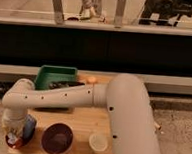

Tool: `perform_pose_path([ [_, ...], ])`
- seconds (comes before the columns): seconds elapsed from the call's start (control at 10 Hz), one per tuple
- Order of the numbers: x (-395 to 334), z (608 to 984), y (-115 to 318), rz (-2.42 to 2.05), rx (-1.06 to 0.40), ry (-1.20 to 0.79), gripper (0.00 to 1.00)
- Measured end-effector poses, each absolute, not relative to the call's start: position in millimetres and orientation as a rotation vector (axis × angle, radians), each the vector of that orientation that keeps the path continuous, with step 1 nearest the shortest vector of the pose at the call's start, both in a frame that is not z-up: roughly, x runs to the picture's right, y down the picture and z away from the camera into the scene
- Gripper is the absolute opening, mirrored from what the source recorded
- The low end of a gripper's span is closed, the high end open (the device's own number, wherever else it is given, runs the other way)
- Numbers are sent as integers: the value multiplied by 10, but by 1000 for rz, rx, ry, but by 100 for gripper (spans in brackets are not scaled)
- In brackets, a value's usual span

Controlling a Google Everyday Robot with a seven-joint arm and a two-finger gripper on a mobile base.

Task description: Place towel in red bowl

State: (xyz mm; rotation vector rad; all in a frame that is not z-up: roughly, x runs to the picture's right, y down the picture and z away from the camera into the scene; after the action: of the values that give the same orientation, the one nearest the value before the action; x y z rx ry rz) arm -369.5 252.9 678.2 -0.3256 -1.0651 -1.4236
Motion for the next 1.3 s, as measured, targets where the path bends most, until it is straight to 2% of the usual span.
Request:
perform_pose_path([
  [0.4,-3722,6726,2451,-1432,-264,-1164,77],
  [1.3,-3706,6694,2350,-1382,-232,-1199,77],
])
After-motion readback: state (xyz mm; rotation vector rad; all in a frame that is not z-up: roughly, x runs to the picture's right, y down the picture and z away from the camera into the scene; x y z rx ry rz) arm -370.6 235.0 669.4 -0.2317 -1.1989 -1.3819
